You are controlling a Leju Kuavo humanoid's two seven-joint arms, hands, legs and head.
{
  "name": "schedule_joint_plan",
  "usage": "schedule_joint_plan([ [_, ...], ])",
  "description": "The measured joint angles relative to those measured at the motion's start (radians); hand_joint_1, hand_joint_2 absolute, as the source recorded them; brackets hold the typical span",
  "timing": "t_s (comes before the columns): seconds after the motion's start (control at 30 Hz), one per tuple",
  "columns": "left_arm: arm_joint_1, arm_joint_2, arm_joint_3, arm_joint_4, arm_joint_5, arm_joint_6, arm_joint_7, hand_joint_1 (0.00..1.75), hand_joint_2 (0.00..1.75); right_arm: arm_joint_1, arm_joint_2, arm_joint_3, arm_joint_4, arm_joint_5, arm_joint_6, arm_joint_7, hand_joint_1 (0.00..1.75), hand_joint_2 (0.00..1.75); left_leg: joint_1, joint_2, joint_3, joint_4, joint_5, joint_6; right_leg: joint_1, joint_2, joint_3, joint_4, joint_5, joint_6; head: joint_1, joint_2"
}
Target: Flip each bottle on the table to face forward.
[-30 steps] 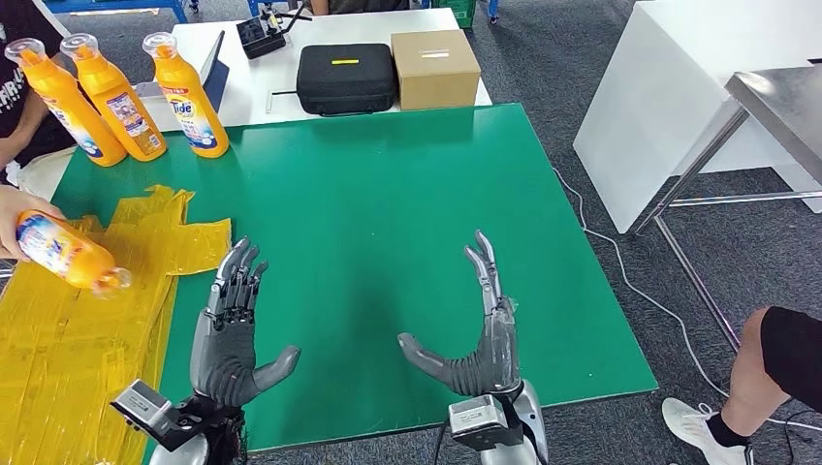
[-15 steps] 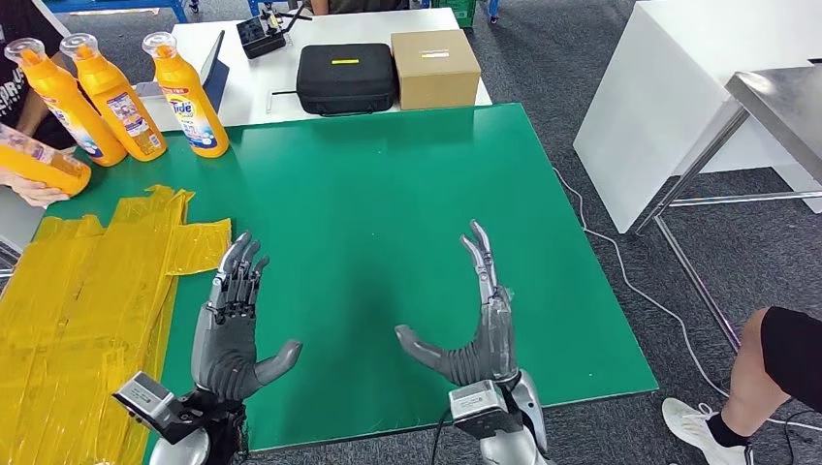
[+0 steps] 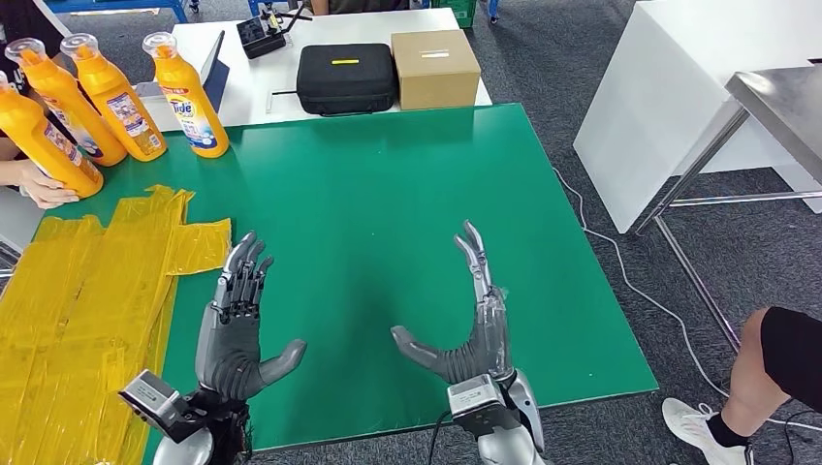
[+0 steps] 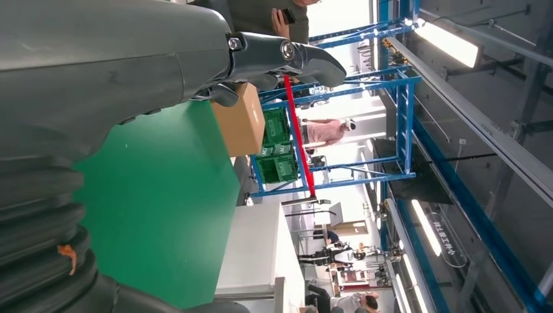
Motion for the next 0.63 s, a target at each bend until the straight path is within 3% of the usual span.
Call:
schedule_joint_plan([
  [0.63,-0.024,-0.003,0.000,0.000,-0.001,0.007,0.015,0.00,1.75,-0.034,0.011,-0.013,0.000,-0.003,0.023,0.009,0.00,1.75,0.000,0.000,0.000,0.000,0.000,0.000,0.000,0.000,0.000,0.000,0.000,0.000,0.000,0.000],
])
